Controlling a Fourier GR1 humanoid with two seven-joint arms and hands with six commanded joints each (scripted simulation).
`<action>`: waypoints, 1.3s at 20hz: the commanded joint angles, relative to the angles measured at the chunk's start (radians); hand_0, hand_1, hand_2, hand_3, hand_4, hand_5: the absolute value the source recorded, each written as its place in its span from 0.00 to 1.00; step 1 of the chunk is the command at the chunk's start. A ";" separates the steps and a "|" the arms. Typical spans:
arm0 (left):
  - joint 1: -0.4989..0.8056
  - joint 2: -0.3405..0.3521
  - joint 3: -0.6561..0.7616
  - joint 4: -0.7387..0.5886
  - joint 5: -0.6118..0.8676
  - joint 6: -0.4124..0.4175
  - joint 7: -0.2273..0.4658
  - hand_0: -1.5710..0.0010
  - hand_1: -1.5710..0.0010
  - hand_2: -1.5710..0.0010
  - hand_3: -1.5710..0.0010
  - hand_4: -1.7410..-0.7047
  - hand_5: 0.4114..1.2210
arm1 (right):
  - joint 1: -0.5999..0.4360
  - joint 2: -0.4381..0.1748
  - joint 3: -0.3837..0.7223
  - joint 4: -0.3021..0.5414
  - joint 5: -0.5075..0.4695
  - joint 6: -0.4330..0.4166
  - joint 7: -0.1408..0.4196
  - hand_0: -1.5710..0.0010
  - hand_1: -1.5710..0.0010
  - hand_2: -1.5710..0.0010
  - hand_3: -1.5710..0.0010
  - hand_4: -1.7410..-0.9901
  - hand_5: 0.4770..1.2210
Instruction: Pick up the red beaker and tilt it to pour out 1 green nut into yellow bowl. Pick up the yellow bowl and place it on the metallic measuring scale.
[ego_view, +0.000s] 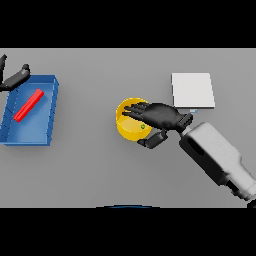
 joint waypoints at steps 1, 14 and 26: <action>-0.003 0.005 0.001 0.004 0.001 -0.008 -0.002 1.00 1.00 1.00 1.00 0.91 0.39 | -0.016 0.005 0.007 0.022 0.008 0.001 -0.003 1.00 1.00 1.00 1.00 0.65 0.26; 0.007 0.010 -0.005 -0.012 0.001 -0.007 0.011 1.00 1.00 1.00 1.00 0.92 0.39 | -0.040 0.046 0.047 0.128 0.021 0.013 -0.042 1.00 1.00 0.98 0.96 0.60 0.35; 0.001 0.006 -0.006 -0.015 -0.005 0.006 0.009 1.00 1.00 1.00 1.00 0.91 0.40 | -0.059 0.040 0.063 0.130 0.012 0.045 -0.029 0.21 0.25 0.26 0.33 0.16 0.92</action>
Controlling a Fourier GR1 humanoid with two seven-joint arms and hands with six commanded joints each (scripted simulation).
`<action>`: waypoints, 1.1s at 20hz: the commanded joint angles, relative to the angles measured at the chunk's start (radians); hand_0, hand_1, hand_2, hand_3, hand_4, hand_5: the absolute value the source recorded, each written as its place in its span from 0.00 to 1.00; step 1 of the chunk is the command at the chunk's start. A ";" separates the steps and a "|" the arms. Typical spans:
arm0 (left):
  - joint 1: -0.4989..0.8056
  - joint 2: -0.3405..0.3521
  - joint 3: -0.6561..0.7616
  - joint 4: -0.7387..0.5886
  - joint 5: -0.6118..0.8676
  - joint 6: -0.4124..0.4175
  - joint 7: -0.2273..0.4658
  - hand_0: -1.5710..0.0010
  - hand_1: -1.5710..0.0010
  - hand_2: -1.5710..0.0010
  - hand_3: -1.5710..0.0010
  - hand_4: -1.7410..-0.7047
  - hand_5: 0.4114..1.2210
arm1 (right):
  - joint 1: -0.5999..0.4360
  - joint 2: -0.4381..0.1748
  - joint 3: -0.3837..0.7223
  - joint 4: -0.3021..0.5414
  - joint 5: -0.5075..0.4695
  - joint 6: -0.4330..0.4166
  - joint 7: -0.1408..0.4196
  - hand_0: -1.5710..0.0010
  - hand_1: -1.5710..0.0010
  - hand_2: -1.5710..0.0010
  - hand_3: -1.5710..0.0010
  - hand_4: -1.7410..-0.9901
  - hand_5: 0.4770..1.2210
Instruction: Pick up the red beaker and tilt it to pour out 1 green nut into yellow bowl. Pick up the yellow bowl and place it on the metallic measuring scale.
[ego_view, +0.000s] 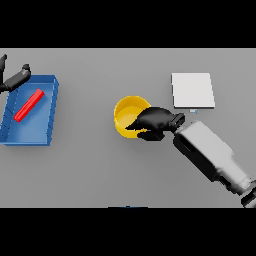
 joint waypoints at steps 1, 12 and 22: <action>0.008 0.004 -0.002 -0.002 0.000 0.000 0.001 1.00 1.00 1.00 1.00 0.91 0.40 | 0.003 -0.007 0.000 -0.009 -0.005 0.005 -0.002 0.16 0.20 0.20 0.31 0.13 0.94; -0.006 0.007 0.005 0.014 -0.003 -0.006 -0.005 1.00 1.00 1.00 1.00 0.92 0.40 | -0.026 -0.095 -0.053 -0.156 -0.080 0.089 0.074 0.01 0.02 0.02 0.16 0.03 0.99; 0.003 0.016 0.011 0.000 0.002 -0.010 -0.024 1.00 1.00 1.00 1.00 0.92 0.42 | -0.052 -0.202 -0.123 -0.172 -0.101 0.082 0.138 0.04 0.01 0.00 0.16 0.02 1.00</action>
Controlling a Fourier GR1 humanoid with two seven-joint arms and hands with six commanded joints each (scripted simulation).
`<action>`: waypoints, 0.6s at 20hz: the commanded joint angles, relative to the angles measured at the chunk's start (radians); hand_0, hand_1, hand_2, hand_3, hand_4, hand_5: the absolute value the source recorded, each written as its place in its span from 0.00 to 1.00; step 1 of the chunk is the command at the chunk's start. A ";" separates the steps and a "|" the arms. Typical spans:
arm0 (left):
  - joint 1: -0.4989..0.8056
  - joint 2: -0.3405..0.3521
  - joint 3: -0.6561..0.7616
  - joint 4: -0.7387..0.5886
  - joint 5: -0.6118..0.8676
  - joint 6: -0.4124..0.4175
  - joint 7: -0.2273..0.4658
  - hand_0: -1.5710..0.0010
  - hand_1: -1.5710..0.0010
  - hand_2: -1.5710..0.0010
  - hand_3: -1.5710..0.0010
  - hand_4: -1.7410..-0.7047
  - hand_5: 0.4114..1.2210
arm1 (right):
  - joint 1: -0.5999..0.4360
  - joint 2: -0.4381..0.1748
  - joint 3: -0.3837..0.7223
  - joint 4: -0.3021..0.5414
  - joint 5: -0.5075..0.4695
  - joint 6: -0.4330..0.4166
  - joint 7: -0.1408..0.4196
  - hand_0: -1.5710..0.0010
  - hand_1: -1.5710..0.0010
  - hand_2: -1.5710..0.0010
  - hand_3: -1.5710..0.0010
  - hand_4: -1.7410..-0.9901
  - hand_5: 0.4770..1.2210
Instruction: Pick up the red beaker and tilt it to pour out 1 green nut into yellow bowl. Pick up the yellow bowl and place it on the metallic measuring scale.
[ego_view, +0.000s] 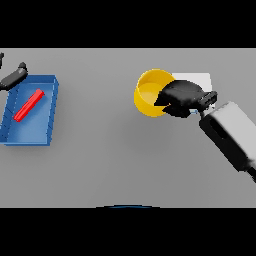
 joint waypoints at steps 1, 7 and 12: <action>-0.008 -0.001 0.003 0.012 0.000 -0.003 0.006 1.00 1.00 1.00 1.00 0.92 0.42 | -0.003 0.001 -0.005 0.019 -0.001 -0.004 0.016 0.03 0.01 0.00 0.15 0.02 1.00; 0.005 0.009 0.009 0.000 0.011 -0.006 0.006 1.00 1.00 1.00 1.00 0.91 0.42 | -0.054 -0.048 -0.026 0.156 0.019 -0.068 -0.024 0.01 0.00 0.00 0.15 0.02 1.00; 0.012 0.023 0.018 -0.030 0.026 0.004 0.028 1.00 1.00 1.00 1.00 0.90 0.42 | -0.083 -0.060 -0.034 0.249 0.019 -0.101 -0.057 0.00 0.02 0.00 0.12 0.02 1.00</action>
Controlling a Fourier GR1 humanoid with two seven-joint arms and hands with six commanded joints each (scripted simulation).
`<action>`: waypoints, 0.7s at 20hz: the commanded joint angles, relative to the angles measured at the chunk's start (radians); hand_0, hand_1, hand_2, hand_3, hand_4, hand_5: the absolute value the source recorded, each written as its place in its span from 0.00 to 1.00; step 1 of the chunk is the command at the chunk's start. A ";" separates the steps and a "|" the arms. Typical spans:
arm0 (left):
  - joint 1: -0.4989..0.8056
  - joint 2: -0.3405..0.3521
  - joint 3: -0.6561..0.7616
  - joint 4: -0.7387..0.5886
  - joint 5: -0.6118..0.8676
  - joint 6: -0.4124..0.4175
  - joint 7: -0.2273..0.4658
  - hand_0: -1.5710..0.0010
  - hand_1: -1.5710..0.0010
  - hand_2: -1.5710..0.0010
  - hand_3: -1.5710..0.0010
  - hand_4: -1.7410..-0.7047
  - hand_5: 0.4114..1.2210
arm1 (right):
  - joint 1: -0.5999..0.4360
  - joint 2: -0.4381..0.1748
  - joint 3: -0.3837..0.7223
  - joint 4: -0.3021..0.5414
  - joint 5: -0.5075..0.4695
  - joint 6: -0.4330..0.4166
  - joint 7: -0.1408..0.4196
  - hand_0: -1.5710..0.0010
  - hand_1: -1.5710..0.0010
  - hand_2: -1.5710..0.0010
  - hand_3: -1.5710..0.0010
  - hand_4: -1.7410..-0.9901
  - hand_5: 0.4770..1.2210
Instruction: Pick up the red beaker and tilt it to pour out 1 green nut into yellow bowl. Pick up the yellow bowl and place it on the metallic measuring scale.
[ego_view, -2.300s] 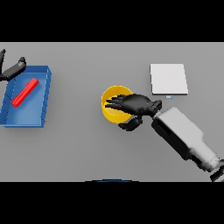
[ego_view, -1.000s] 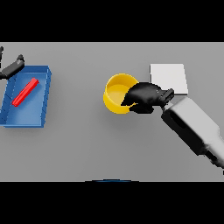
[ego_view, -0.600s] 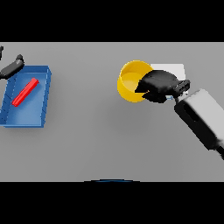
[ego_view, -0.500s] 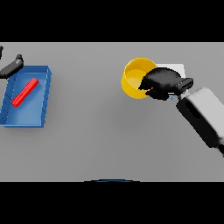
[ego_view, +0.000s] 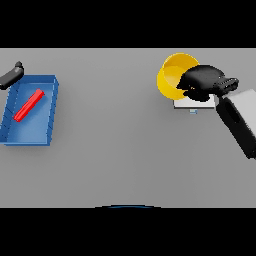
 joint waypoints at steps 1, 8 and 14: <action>0.010 0.002 -0.003 -0.015 0.001 0.009 0.005 1.00 1.00 1.00 1.00 0.89 0.43 | 0.001 0.002 -0.008 0.057 0.010 -0.027 0.019 0.01 0.05 0.01 0.10 0.02 1.00; 0.005 0.003 -0.005 -0.020 -0.001 0.020 0.034 1.00 1.00 1.00 1.00 0.87 0.45 | -0.034 0.011 -0.019 0.251 0.023 -0.094 -0.016 0.05 0.14 0.09 0.02 0.01 1.00; 0.001 0.005 -0.009 -0.018 -0.006 0.022 0.054 1.00 1.00 1.00 1.00 0.87 0.45 | -0.038 0.032 -0.007 0.309 0.033 -0.114 -0.020 0.11 0.23 0.16 0.01 0.01 1.00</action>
